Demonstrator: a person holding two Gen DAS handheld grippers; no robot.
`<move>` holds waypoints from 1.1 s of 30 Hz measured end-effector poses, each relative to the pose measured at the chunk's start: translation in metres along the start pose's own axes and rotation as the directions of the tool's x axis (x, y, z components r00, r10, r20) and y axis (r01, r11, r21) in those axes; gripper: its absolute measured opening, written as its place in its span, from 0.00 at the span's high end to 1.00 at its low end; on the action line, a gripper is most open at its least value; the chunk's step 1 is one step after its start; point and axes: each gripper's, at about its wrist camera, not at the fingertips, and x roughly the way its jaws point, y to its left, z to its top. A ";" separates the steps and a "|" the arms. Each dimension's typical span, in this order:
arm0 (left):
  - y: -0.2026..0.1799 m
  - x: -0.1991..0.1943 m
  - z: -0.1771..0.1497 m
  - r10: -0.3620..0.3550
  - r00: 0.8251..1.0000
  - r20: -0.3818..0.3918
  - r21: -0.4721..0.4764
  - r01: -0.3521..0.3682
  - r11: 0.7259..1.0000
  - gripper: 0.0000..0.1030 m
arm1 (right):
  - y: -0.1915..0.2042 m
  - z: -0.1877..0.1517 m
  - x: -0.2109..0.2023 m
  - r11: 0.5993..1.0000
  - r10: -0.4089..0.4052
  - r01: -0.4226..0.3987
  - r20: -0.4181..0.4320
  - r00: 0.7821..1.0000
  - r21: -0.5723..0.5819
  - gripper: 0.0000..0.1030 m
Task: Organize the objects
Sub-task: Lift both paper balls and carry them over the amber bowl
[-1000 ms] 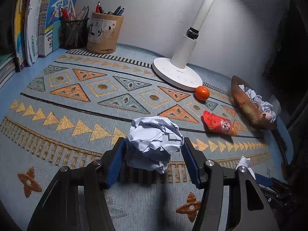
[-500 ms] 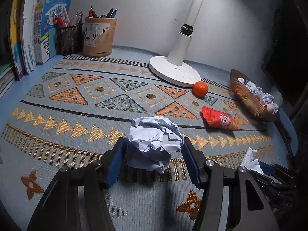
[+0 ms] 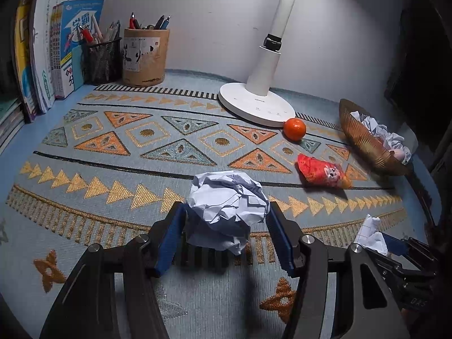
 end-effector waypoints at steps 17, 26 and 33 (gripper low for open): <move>-0.038 -0.012 0.011 0.011 0.999 0.031 0.106 -0.015 0.994 0.45 | -0.026 0.004 -0.027 0.989 0.132 -0.138 0.086 0.987 0.062 0.41; -0.188 0.011 0.107 -0.253 0.966 0.046 0.290 0.229 0.929 0.45 | -0.124 0.079 -0.122 0.997 -0.027 0.002 0.301 0.953 0.082 0.41; -0.265 0.082 0.133 -0.302 0.953 -0.006 0.354 0.285 0.891 0.45 | -0.220 0.157 -0.131 0.955 -0.279 0.225 0.327 0.903 0.195 0.41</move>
